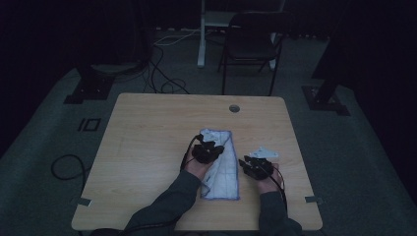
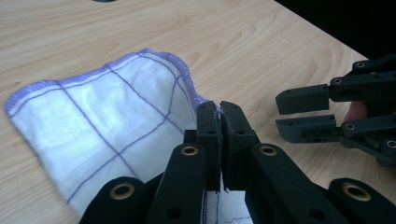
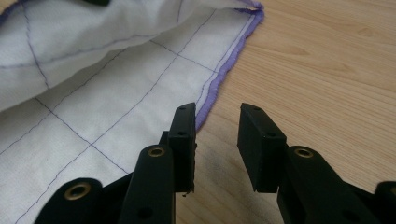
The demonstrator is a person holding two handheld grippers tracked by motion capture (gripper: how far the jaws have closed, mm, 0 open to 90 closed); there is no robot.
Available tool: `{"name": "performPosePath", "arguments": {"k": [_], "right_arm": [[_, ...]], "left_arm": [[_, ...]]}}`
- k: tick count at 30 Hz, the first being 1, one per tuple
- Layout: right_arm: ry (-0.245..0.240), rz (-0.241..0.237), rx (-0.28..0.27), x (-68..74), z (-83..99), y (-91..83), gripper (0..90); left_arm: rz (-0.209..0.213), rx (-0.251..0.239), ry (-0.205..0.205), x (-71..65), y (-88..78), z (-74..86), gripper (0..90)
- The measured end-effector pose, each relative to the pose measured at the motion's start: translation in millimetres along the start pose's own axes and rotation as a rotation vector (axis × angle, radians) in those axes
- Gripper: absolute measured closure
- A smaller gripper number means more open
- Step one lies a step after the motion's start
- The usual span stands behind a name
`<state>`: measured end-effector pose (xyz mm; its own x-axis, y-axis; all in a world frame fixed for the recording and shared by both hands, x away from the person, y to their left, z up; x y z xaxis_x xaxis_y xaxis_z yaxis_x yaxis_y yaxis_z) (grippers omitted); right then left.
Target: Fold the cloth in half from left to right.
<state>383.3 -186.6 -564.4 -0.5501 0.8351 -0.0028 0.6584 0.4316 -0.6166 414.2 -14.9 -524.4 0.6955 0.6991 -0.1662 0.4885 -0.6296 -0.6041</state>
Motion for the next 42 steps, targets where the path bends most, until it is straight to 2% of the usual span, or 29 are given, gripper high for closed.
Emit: {"name": "performPosePath", "arguments": {"k": [11,14,17,21,26,29,33,39,42], "right_arm": [[0.001,-0.001,0.003,-0.1,0.4,0.5,67.6],[0.001,0.0,0.003,-0.3,0.5,0.6,67.6],[0.004,0.0,0.002,-0.8,0.5,0.0,67.6],[0.006,0.001,-0.001,-1.3,0.5,-0.7,67.5],[0.004,0.002,0.0,-0.7,0.5,-0.3,67.6],[0.004,0.002,0.001,-0.3,0.5,0.0,67.5],[0.002,0.004,0.001,-0.1,0.5,0.3,67.4],[0.004,0.006,-0.003,-0.5,0.0,0.1,67.2],[0.003,0.006,-0.007,-0.7,-0.7,0.6,66.6]], "left_arm": [[0.015,0.025,0.002,-5.7,9.6,3.4,87.4],[0.03,0.017,0.009,-7.6,5.4,2.8,80.8],[0.034,0.004,0.027,-9.7,-6.2,2.1,77.2],[0.022,-0.002,0.037,-7.6,-24.5,7.2,76.9],[0.005,0.017,0.055,-3.8,-39.3,25.3,77.0],[0.006,0.023,0.05,-3.1,-42.8,36.5,77.0],[-0.016,0.033,0.052,2.4,-44.8,48.8,76.1],[-0.059,0.028,0.046,17.4,-49.5,56.7,73.1],[-0.078,0.018,0.03,24.6,-51.5,58.8,70.8]]}}
Point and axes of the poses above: each handheld gripper's, and its own axes: y roughly forward along the jaws, z roughly out of its underside, x roughly to its left, the point moved 5 cm from there along y, roughly forward along the jaws, and after that the axes turned 1 degree about -y, right-handed, at the moved point
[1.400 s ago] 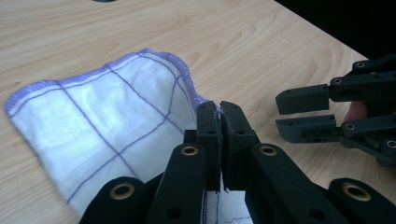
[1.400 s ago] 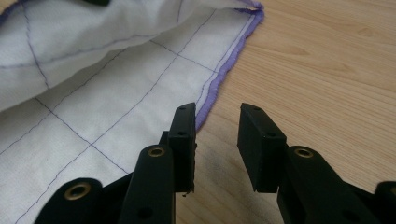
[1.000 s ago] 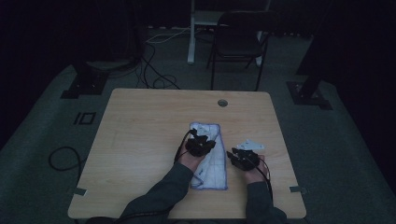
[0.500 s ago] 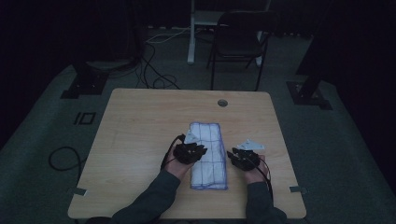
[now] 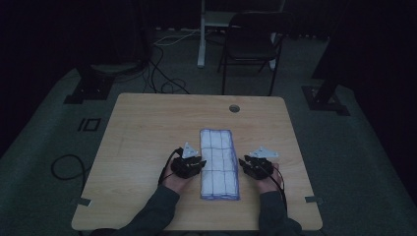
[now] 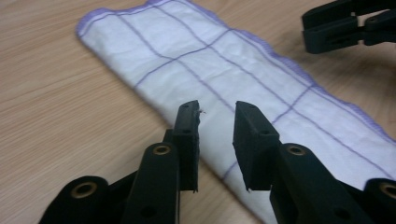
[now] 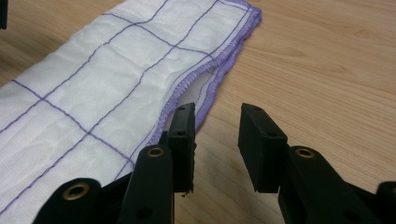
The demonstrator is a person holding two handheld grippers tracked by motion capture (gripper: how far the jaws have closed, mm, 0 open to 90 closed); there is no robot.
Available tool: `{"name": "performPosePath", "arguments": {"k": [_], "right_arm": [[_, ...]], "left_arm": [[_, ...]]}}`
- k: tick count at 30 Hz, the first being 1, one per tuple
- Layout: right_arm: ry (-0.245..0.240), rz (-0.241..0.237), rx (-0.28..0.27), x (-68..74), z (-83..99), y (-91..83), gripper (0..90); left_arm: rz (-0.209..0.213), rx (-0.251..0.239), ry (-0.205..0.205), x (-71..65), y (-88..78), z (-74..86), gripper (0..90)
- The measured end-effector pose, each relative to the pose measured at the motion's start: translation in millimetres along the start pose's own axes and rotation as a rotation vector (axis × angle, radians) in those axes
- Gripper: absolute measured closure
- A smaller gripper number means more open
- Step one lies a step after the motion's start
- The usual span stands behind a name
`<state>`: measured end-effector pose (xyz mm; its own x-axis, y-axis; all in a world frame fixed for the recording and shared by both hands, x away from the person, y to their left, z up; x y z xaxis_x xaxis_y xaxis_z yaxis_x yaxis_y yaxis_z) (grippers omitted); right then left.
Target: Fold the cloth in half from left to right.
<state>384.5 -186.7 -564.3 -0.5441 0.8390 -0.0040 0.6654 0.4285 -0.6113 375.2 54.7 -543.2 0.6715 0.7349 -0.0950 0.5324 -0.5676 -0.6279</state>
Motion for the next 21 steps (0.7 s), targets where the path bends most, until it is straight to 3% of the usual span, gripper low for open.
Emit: {"name": "performPosePath", "arguments": {"k": [11,21], "right_arm": [[-0.001,0.005,-0.006,2.1,-2.4,3.1,64.1],[0.003,0.004,-0.012,1.8,-2.6,2.7,62.8]], "left_arm": [[-0.066,-0.015,-0.025,32.9,0.3,1.1,64.8],[-0.104,-0.048,-0.05,52.4,5.8,-7.5,62.5]]}}
Point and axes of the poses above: each handheld gripper's, and its own axes: y roughly forward along the jaws, z roughly out of its underside, x roughly to its left, the point moved 5 cm from there along y, roughly forward along the jaws, and after that the axes turned 1 degree about -y, right-handed, at the moved point
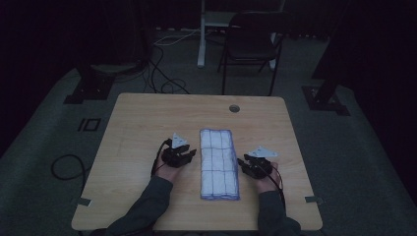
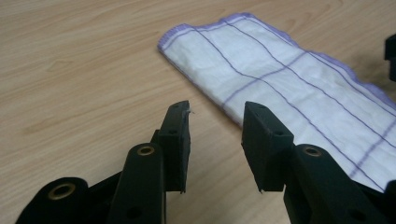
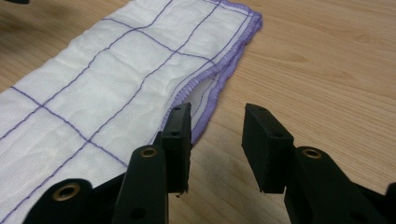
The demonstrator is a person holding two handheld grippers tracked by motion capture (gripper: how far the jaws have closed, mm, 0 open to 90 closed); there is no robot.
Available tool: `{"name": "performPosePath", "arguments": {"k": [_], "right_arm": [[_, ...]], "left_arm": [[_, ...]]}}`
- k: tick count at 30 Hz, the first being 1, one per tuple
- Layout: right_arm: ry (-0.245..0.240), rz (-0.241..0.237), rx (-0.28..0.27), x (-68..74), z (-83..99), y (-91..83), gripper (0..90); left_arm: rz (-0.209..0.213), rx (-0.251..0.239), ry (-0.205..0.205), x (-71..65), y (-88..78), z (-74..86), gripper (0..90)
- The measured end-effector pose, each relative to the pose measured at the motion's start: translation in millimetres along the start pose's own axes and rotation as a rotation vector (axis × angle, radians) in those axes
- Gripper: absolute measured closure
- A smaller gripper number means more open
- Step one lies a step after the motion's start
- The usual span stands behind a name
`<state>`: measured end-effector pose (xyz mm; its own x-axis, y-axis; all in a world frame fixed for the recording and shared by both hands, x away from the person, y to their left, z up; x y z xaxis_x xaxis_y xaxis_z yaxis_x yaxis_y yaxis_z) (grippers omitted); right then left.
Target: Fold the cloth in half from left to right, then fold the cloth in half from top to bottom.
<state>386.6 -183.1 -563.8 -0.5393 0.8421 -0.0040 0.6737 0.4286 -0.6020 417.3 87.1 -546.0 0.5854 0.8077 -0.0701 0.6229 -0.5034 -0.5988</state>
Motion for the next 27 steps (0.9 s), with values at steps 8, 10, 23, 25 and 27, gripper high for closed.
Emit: {"name": "performPosePath", "arguments": {"k": [8,10,23,25,27], "right_arm": [[0.001,-0.003,0.004,0.5,0.5,0.5,62.5],[-0.001,-0.005,0.004,1.0,0.5,0.8,62.4],[0.001,-0.004,0.001,0.9,0.2,0.6,61.8],[0.001,-0.004,0.001,1.0,0.2,0.3,61.8],[0.0,-0.004,0.001,1.1,0.3,0.2,61.8]], "left_arm": [[0.004,0.008,-0.008,6.7,8.4,-4.4,62.7],[0.004,0.009,-0.019,8.8,11.3,-5.4,62.7],[0.012,-0.002,-0.045,10.7,26.1,-17.8,60.8],[0.015,-0.002,-0.048,10.6,29.7,-18.9,60.7],[0.014,-0.004,-0.059,11.3,34.3,-19.4,60.5]]}}
Point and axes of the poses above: each handheld gripper's, and its own axes: y roughly forward along the jaws, z roughly out of its underside, x roughly to its left, the point moved 5 cm from there along y, roughly forward along the jaws, and after that the axes turned 1 degree about -y, right-handed, at the moved point
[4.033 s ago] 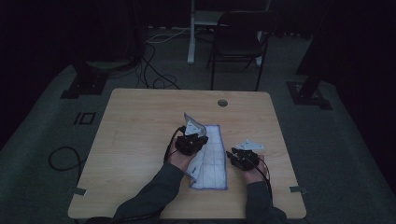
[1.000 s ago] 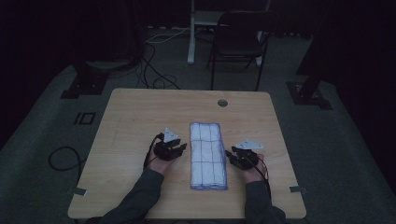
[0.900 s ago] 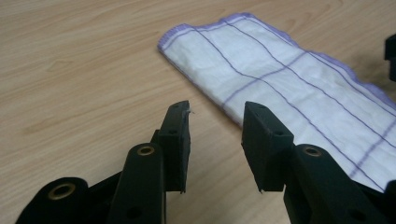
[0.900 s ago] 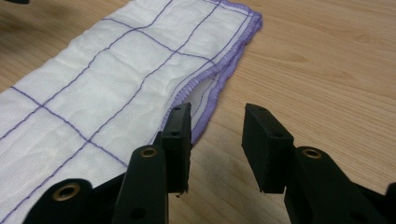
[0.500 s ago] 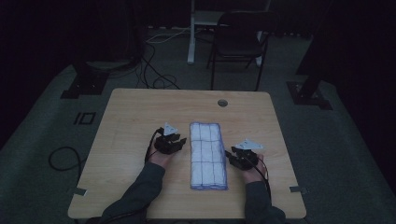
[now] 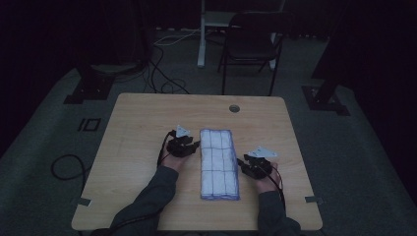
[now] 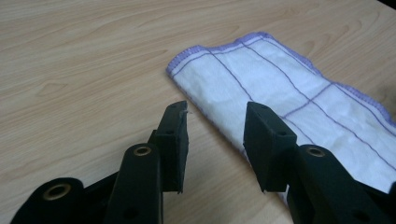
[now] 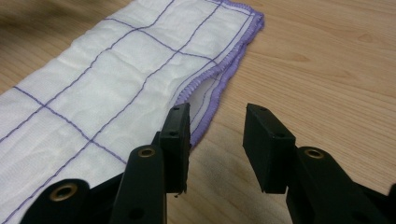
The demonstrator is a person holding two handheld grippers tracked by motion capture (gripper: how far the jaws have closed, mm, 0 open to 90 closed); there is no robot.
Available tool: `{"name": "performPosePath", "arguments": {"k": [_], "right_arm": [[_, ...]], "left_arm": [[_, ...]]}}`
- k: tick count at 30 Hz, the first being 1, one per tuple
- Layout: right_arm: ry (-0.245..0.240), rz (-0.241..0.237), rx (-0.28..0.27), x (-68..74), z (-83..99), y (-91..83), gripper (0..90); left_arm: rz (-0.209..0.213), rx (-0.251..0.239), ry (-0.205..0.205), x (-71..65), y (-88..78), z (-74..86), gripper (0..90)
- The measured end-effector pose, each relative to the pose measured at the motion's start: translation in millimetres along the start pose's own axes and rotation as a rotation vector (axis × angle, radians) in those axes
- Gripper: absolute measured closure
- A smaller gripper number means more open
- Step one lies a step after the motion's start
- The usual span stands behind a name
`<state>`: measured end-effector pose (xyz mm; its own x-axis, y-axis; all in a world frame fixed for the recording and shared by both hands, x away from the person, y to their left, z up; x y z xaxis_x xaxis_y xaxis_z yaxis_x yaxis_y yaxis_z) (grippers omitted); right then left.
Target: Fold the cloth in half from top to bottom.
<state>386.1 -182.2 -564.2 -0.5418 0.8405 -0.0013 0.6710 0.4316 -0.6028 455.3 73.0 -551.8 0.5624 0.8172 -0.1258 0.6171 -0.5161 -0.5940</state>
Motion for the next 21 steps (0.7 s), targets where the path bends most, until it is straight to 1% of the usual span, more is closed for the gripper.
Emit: {"name": "performPosePath", "arguments": {"k": [7,9,15,21], "right_arm": [[-0.003,0.0,0.003,0.7,0.2,-0.1,61.8],[-0.005,0.0,0.004,1.2,0.2,-0.1,61.8],[-0.002,-0.001,0.003,1.4,0.1,-0.5,61.8],[-0.002,-0.001,-0.002,1.6,-1.2,2.1,61.8]], "left_arm": [[-0.012,0.011,-0.016,-0.7,16.5,-1.6,60.5],[-0.023,0.013,-0.019,0.2,21.1,-3.0,60.1],[-0.048,0.028,-0.037,6.6,33.5,-8.5,59.5],[-0.076,0.058,-0.058,15.2,46.9,-15.2,59.4]]}}
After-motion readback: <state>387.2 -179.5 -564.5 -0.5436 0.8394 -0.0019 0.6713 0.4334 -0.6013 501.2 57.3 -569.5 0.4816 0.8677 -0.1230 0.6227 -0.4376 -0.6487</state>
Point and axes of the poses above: each handheld gripper's, and its own axes: y roughly forward along the jaws, z roughly out of its underside, x roughly to its left, the point moved 5 cm from there along y, roughly forward along the jaws, and after that the axes turned 1 degree about -y, right-handed, at the moved point
